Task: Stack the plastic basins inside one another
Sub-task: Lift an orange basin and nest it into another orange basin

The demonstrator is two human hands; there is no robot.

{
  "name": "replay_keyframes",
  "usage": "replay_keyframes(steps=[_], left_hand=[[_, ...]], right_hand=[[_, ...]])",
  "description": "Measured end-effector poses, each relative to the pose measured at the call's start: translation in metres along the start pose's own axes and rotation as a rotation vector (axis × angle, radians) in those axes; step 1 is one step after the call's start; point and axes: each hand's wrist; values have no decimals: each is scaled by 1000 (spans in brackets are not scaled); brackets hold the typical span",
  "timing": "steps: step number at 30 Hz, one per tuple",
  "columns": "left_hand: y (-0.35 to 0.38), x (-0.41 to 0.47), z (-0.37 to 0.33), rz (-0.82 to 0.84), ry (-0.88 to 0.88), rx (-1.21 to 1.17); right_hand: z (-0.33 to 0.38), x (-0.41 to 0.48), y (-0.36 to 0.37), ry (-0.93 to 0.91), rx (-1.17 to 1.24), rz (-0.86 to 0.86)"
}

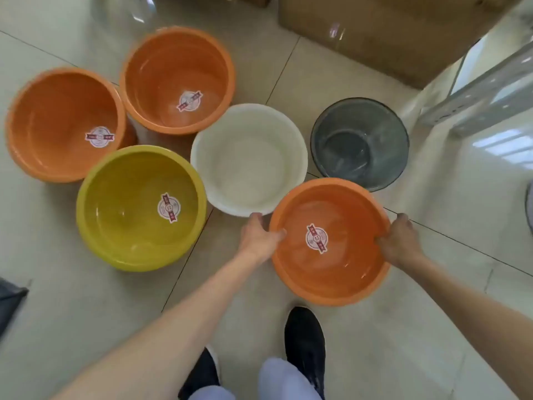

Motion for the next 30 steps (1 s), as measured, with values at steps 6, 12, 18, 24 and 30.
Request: replay_keyframes(steps=[6, 12, 18, 24, 30], left_hand=[[61, 43, 20, -102, 22, -78], [52, 37, 30, -91, 83, -63], [0, -24, 30, -109, 170, -95], [-129, -59, 27, -452, 260, -166], [-247, -40, 89, -758, 123, -341]], right_hand=[[-36, 40, 45, 42, 93, -74], [-37, 13, 42, 12, 185, -144], [2, -66, -7, -71, 225, -227], [114, -99, -14, -399, 319, -254], [239, -121, 60, -633, 367, -75]])
Point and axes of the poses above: each hand's wrist, its own x-axis towards the middle knuckle, its own y-axis out of the palm, z = x × y, and after that the axes turned 9 degrees about x, right-handed
